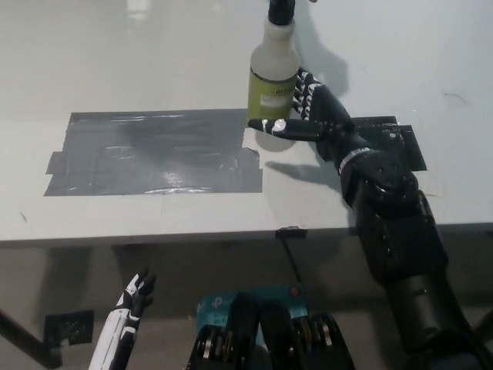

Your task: A person hands a spray bottle to the robot which it grabs with its right hand and places on the black spot infront of it on the table

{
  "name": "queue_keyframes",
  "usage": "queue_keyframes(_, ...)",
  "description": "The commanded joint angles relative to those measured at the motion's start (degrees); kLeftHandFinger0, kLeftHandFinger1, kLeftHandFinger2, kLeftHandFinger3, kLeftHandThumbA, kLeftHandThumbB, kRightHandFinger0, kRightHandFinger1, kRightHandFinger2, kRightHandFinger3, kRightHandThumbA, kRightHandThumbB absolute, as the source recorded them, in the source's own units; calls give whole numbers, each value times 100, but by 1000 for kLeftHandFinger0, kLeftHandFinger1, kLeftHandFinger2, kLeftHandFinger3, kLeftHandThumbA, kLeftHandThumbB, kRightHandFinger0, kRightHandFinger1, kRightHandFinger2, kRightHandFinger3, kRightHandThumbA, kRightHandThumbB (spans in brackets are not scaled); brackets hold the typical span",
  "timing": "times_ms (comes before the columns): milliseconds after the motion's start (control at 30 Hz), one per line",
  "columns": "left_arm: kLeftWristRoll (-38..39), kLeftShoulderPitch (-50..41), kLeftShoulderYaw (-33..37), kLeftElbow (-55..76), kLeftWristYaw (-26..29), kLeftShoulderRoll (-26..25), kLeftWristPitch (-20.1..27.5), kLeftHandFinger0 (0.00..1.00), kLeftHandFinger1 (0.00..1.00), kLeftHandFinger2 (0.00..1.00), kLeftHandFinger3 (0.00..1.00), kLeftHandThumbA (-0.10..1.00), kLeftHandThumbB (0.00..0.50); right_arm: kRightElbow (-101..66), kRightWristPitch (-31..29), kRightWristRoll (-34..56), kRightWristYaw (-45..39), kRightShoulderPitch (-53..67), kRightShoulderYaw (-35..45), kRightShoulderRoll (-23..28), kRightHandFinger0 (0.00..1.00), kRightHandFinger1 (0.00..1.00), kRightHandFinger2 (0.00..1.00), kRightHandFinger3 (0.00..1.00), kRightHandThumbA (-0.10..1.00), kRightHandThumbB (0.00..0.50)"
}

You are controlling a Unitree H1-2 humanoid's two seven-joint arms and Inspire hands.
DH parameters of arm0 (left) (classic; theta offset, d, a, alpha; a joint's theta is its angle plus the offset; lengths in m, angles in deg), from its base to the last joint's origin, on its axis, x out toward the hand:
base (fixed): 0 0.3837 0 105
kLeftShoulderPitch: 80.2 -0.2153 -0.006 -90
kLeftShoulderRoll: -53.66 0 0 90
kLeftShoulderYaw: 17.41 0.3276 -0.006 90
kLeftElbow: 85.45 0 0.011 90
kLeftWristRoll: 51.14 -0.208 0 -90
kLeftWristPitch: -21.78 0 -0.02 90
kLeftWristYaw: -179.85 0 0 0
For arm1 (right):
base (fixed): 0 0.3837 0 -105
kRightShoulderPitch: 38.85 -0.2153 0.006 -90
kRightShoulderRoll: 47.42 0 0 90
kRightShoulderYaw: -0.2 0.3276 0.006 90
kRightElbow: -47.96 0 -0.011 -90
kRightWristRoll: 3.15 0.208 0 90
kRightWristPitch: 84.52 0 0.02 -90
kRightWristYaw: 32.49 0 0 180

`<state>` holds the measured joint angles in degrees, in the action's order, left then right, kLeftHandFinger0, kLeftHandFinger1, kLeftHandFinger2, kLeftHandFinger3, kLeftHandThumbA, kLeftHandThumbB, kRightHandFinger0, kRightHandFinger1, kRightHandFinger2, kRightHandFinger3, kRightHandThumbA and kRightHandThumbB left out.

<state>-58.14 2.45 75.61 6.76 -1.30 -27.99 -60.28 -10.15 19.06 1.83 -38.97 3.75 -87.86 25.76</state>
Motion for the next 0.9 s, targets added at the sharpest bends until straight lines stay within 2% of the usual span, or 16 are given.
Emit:
queue_keyframes(0, -24, -37, 27, 247, -63, -44, 79, 1000, 1000, 1000, 1000, 1000, 83, 146, -318, 35, 78, -577, 42, 0, 1000, 1000, 1000, 1000, 1000, 472)
queue_keyframes(133, -4, -51, 24, 262, -66, -34, 66, 1000, 1000, 1000, 1000, 1000, 95, 208, -320, 32, 75, -688, 40, 14, 1000, 1000, 1000, 1000, 1000, 460)
queue_keyframes(233, 9, -62, 24, 282, -71, -27, 23, 1000, 1000, 1000, 1000, 1000, 108, 246, -325, -17, 95, -744, 0, 24, 1000, 1000, 1000, 1000, 1000, 488)
queue_keyframes(300, 25, -58, 21, 263, -72, -25, 43, 1000, 1000, 1000, 1000, 1000, 107, 345, -413, 2, 93, -782, 11, 15, 1000, 1000, 1000, 1000, 1000, 491)
queue_keyframes(333, 17, -62, 23, 257, -69, -27, 52, 1000, 1000, 1000, 1000, 1000, 91, 391, -420, -11, 102, -803, 1, 11, 1000, 1000, 1000, 1000, 1000, 490)
queue_keyframes(567, 60, -43, 23, 259, -89, -31, 83, 1000, 1000, 1000, 1000, 1000, 79, 765, -598, -67, 140, -1036, -37, -9, 1000, 1000, 1000, 1000, 1000, 428)
queue_keyframes(667, 90, -25, 25, 280, -102, -24, 66, 1000, 1000, 1000, 1000, 1000, 75, 960, -616, -136, 142, -1142, -88, -3, 1000, 1000, 1000, 1000, 1000, 454)
queue_keyframes(733, 29, -31, 24, 330, -80, -20, -26, 1000, 1000, 1000, 1000, 1000, 97, 1185, -777, -289, 140, -1216, -215, 28, 1000, 1000, 1000, 1000, 1000, 417)
queue_keyframes(767, 41, -30, 23, 327, -84, -21, -28, 1000, 1000, 1000, 1000, 1000, 102, 1360, -908, -363, 161, -1267, -277, 41, 1000, 1000, 1000, 1000, 995, 384)
queue_keyframes(800, 51, -28, 24, 316, -90, -25, -8, 1000, 1000, 1000, 1000, 1000, 100, 1449, -952, -338, 236, -1285, -240, 7, 678, 587, 564, 775, 864, 377)
queue_keyframes(833, 68, -22, 23, 314, -101, -32, -2, 1000, 1000, 1000, 1000, 1000, 100, 1492, -966, -273, 295, -1291, -176, -32, 441, 425, 507, 700, 833, 374)
queue_keyframes(867, 38, -15, 26, 296, -92, -40, 19, 1000, 1000, 1000, 1000, 1000, 103, 1583, -1150, -532, 686, -1297, -261, -56, 26, 43, 213, 268, 731, 403)
